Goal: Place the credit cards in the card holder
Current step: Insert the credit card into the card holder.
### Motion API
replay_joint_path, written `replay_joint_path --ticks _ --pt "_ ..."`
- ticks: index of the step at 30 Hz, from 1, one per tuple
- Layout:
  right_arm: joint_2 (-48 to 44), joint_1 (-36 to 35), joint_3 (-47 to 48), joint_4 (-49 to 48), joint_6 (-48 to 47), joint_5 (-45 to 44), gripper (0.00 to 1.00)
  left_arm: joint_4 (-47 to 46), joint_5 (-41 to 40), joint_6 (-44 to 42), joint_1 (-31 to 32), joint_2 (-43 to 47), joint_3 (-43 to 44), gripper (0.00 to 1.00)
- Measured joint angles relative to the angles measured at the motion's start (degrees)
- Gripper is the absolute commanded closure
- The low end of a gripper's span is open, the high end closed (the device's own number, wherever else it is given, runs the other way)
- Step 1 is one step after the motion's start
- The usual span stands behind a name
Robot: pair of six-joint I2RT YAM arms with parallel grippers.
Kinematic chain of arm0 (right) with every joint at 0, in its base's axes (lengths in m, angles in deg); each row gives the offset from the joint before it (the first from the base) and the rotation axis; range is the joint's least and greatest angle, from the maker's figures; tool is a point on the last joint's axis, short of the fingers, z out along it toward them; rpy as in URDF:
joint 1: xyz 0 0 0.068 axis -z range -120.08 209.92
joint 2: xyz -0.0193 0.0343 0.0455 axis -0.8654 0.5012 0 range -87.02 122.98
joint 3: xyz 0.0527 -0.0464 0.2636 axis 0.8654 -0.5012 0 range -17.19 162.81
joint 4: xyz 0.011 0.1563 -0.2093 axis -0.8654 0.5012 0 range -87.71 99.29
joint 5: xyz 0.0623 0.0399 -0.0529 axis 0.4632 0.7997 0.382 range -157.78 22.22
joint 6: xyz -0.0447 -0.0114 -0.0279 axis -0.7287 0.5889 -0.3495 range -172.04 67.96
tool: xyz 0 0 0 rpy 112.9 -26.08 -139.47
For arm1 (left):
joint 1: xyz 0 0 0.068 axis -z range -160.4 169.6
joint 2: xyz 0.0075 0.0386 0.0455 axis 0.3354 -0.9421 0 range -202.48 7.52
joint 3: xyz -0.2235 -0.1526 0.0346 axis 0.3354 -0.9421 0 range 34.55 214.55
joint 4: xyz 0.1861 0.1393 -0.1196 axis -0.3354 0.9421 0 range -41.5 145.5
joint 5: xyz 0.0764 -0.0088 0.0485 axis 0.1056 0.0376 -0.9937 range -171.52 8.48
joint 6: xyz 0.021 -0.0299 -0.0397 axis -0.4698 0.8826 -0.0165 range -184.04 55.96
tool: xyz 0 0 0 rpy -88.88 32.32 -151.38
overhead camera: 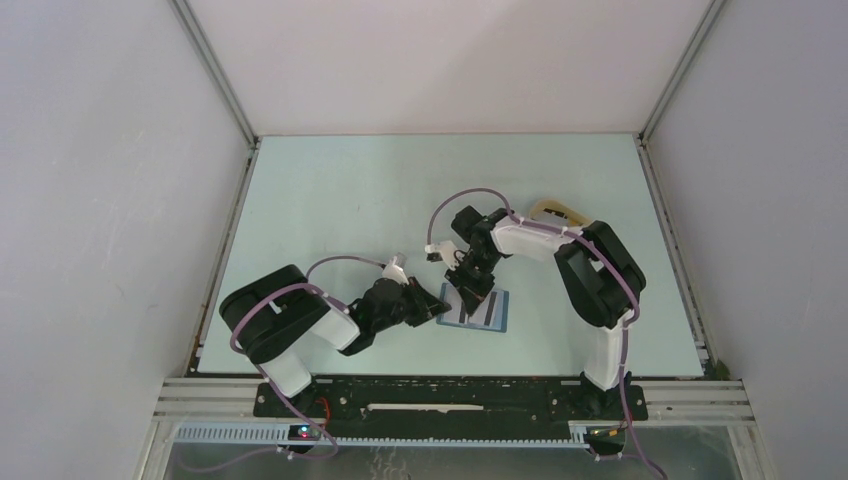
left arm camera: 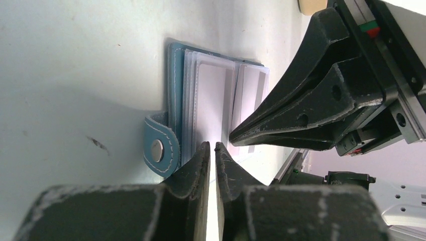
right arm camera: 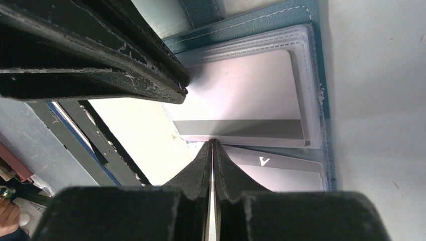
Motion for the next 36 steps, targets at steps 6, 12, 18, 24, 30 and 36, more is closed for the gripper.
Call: replay_joint_path --ticks 6,12,18,24,30,36 --pt "-0.87 0.04 -1.11 0.04 -0.76 -0.83 0.91 0.0 0.0 0.0 0.0 0.0 0.0 0.87" --pt "-2.01 1.14 -2.01 0.22 -1.22 -1.62 0.91 0.0 0.2 0.0 -0.11 0.0 0.0 0.87" --pt "-3.76 1.55 -2.49 0.28 -2.1 0.26 0.89 -0.02 0.39 0.0 -0.22 -0.04 0.0 0.87" --pt "-5.35 1.51 -2.49 -1.11 -1.86 2.69 0.88 -0.31 0.61 0.0 -0.26 -0.26 0.0 0.87" --pt "-3.96 0.7 -1.9 -2.93 -0.55 0.92 0.88 -0.44 0.83 -0.02 -0.37 -0.37 0.0 0.87" --pt "-2.38 -0.61 -1.57 -3.5 0.15 -2.91 0.88 -0.7 0.85 -0.02 -0.37 -0.55 0.0 0.87"
